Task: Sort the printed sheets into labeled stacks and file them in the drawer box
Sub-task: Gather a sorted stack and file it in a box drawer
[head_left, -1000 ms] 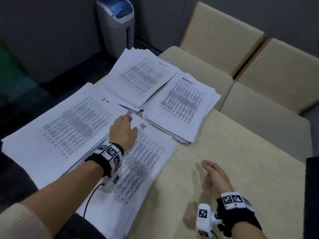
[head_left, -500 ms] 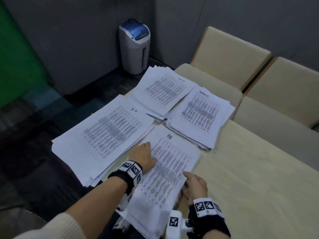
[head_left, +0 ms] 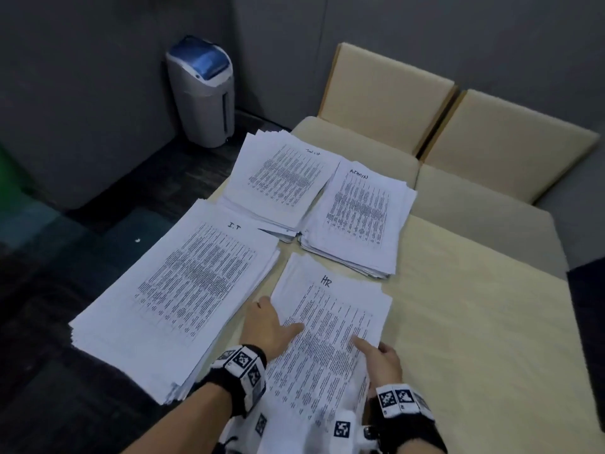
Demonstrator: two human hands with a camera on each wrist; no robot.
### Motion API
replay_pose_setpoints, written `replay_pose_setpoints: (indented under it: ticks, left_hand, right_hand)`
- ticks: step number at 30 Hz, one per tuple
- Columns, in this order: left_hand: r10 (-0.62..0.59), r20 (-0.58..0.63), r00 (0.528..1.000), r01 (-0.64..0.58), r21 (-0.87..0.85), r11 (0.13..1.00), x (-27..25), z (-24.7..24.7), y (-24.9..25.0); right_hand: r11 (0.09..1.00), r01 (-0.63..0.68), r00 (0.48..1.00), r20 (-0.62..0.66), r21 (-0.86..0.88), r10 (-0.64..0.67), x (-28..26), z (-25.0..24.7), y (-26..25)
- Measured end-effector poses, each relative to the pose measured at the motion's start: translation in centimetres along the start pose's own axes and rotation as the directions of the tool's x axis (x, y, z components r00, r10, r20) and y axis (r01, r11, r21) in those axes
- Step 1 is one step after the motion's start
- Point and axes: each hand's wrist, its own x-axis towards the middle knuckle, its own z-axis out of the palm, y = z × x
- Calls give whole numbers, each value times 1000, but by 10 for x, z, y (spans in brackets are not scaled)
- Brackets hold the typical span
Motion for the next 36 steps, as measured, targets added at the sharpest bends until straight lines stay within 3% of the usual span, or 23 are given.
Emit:
replay_pose_setpoints:
  ticks: [2,5,10,12,16,19,21,23,28,31,34,36]
  left_hand:
    - [-26,98,995,42,-168,985,7,8,8]
    - [88,187,978,-27,-306,952,3,26,36]
    - [333,217,918,-153,-580,800,-26,50,122]
    - [423,223,878,-185,-657,731,-38,56,158]
    - [579,192,792,-232,-782,578,-71,74,243]
    - [664,54,746,-389,-773,500,-99,89,296]
    - [659,-48,751,-447,-771,453,-108,103,315]
    - [618,-134,775,-483,-757,441,-109,117,322]
    - [589,-169,790,-515,-704,489,-108,149,308]
    - [593,-198,781,-557,-651,516,-110,155,312]
    - [523,-216,824,-492,-729,475,-108,142,321]
    - [474,-216,853,-433,-801,414,-108,131,324]
  right_hand:
    - [999,-30,999,41,-12,30,4,-13,1]
    - [998,-58,994,95,-4,58,2,-46,-5]
    - [959,59,996,43,276,-74,-24,-129,-54]
    - [929,168,982,21,330,-186,-37,-165,-81]
    - [817,452,889,-103,358,-446,-70,-230,-140]
    - [717,584,810,-220,380,-544,-73,-268,-168]
    - [664,617,784,-256,423,-566,-64,-287,-171]
    - [671,619,784,-270,407,-559,-47,-302,-163]
    - [830,551,834,-28,89,-551,3,-327,-123]
    - [859,511,860,33,-41,-510,20,-332,-113]
    - [855,517,853,-63,-32,-518,27,-338,-101]
    - [875,475,872,-186,91,-454,26,-346,-87]
